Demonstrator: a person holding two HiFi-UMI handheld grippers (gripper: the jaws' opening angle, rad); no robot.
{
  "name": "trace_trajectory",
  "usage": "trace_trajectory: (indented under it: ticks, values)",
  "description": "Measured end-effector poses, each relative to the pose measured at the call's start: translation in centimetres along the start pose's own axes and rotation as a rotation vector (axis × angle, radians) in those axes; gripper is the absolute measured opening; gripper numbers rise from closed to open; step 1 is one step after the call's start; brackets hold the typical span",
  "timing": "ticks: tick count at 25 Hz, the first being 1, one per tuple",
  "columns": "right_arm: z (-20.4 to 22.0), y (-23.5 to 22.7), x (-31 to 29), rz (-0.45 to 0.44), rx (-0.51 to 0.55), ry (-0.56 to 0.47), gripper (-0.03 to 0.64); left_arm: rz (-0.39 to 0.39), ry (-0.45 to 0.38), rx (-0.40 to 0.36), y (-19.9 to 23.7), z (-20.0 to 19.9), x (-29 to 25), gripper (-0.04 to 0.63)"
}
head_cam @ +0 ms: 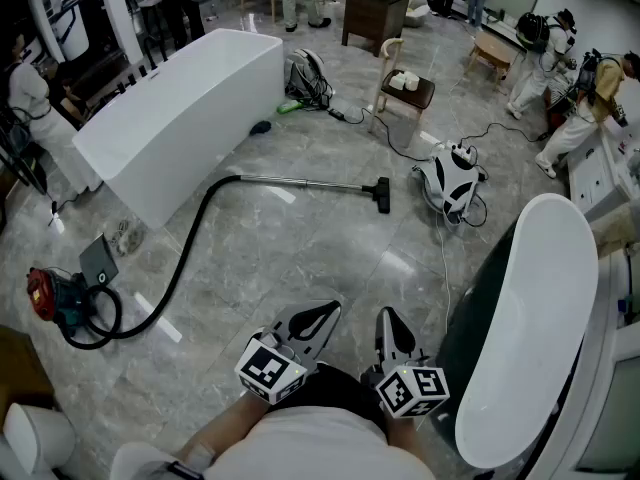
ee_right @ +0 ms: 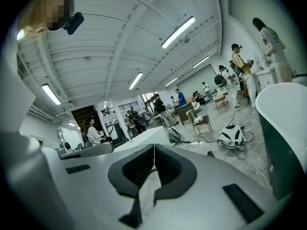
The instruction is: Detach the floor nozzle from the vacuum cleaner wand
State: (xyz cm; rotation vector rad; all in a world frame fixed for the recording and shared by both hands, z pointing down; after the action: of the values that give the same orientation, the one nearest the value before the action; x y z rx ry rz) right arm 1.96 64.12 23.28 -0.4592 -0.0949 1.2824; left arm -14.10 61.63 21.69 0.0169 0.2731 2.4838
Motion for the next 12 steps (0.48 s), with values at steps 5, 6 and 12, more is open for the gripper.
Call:
trace_trajectory:
  ticks: [5, 6, 12]
  values:
    - [-0.01, -0.21, 0.00, 0.001, -0.004, 0.008, 0.020, -0.007, 0.000, 0.004, 0.00, -0.11, -0.06, 0.013]
    - [-0.04, -0.20, -0.08, 0.001, -0.004, 0.008, 0.020, -0.009, -0.001, 0.006, 0.08, -0.11, -0.03, 0.012]
    - [0.06, -0.02, -0.26, -0.024, -0.008, 0.006, 0.020, -0.016, -0.009, 0.025, 0.29, 0.04, 0.11, 0.012]
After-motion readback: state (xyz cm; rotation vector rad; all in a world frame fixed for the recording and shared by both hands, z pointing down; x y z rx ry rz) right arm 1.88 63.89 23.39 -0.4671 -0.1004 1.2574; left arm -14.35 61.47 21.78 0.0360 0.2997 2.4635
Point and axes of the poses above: the fingertips, and each gripper's own axes: x backward along the fingers, y to its left, z out of its underside, the point moved 6 cm from there along x, backward along the fingers, and after that the axes turned 2 degrees about x, right-handed, at the moved point
